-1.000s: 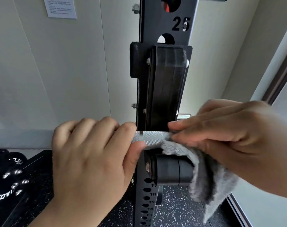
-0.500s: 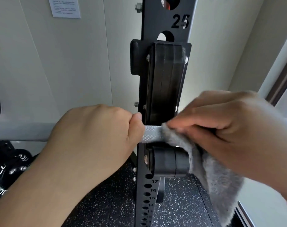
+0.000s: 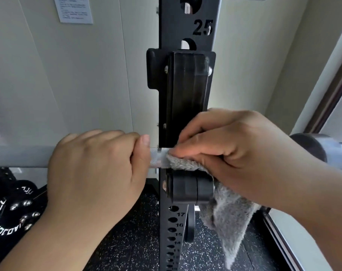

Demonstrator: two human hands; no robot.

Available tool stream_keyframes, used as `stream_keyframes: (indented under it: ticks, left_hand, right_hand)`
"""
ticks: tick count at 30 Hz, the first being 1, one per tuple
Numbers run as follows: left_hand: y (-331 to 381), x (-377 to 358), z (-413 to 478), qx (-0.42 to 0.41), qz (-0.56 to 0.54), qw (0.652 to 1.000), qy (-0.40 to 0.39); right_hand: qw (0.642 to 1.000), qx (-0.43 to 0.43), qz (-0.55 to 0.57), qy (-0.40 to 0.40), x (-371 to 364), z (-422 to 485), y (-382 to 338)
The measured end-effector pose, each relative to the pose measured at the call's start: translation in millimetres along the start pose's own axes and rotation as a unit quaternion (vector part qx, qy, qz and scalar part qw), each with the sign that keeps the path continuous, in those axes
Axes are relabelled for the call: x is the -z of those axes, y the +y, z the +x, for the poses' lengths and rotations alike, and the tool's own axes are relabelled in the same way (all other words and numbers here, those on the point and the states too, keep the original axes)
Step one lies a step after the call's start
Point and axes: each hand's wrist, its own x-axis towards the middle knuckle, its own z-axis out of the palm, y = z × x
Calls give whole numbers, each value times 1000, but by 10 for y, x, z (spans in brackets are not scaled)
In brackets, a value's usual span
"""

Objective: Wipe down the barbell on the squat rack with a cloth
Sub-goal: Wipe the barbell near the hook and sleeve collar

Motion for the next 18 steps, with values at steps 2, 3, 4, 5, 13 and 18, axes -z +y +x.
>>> stream_keyframes:
  ticks: [2, 3, 4, 5, 13, 18]
  left_hand:
    - [-18, 46, 3, -21, -14, 1000, -12]
    - [-11, 60, 4, -38, -23, 999, -21]
    - [10, 58, -1, -56, -31, 997, -31]
    - [38, 42, -7, -73, -35, 996, -36]
    - [120, 25, 59, -91, -13, 995, -41]
    - [160, 54, 119, -88, -19, 994, -62]
  right_hand:
    - [1000, -7, -10, 5, 82, -119, 42]
    - [999, -15, -26, 15, 156, -214, 69]
    - [998, -27, -46, 30, 229, -308, 81]
    - [996, -38, -66, 46, 268, -372, 75]
    - [984, -30, -148, 92, 49, -379, -8]
    - [949, -128, -258, 129, 144, -535, -93]
